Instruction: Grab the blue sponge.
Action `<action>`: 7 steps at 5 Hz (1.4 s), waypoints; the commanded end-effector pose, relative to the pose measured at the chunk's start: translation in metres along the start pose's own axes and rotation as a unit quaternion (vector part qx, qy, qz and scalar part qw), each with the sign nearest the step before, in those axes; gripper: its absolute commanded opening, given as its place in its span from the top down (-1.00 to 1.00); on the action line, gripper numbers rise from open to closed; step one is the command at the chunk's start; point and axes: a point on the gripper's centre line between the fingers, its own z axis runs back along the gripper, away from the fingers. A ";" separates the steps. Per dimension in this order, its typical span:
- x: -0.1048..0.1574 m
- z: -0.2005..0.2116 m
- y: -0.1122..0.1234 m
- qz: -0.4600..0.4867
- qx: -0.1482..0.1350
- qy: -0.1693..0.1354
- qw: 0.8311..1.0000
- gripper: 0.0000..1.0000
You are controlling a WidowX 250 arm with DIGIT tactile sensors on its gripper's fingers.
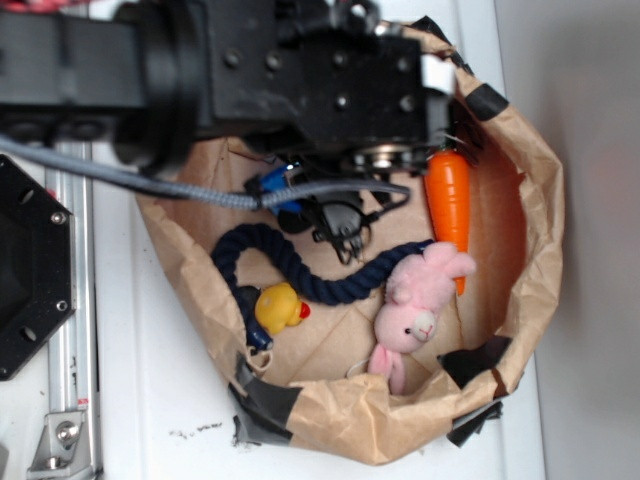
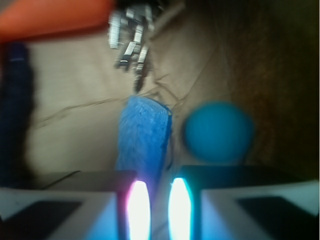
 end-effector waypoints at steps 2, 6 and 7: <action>-0.001 0.052 0.002 -0.017 0.029 -0.023 0.999 1.00; 0.004 -0.052 0.023 0.011 -0.047 -0.029 0.998 -1.00; 0.010 -0.049 0.011 0.038 -0.054 -0.030 0.997 -1.00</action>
